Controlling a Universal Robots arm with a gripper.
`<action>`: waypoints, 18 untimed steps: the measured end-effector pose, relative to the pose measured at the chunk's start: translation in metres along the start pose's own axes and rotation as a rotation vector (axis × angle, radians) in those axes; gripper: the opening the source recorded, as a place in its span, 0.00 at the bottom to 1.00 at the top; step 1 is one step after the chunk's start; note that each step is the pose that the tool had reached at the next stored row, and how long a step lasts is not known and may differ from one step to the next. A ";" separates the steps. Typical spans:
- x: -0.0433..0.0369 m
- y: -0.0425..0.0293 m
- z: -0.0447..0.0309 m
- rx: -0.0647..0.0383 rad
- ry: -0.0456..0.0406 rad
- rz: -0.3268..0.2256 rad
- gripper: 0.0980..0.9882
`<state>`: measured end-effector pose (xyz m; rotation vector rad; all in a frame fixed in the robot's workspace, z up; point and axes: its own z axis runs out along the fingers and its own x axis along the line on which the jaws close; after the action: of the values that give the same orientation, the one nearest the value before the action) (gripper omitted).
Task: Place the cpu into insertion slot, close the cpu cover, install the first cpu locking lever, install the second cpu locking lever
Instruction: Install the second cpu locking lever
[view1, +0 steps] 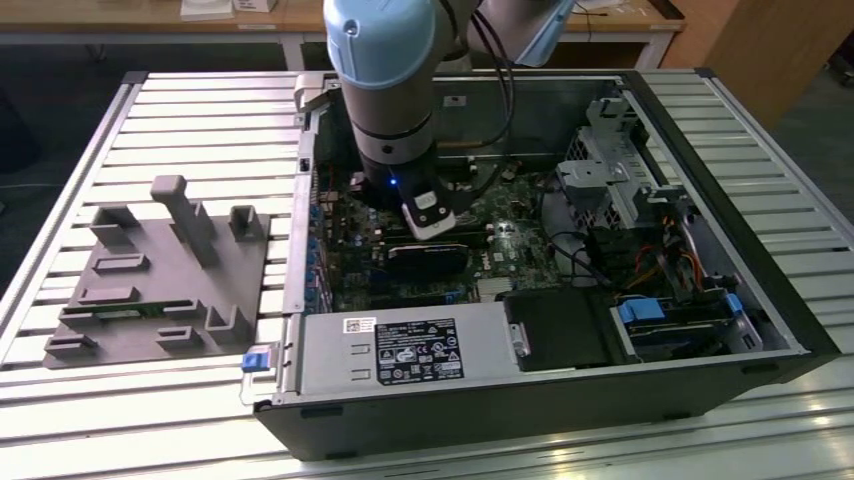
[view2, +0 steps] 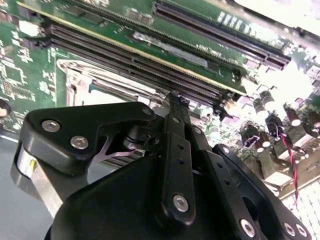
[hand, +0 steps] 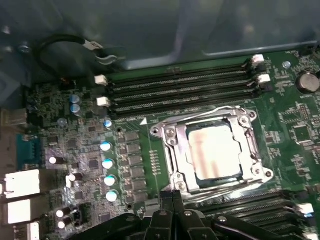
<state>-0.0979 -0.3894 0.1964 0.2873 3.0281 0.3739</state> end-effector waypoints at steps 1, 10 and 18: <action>0.0010 -0.0003 0.0003 -0.008 0.0014 0.001 0.01; 0.0029 -0.0024 0.0030 -0.041 0.0074 0.004 0.01; 0.0019 0.0019 -0.0136 -0.041 0.0074 0.004 0.01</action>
<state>-0.1008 -0.3904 0.2100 0.2899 3.0232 0.4384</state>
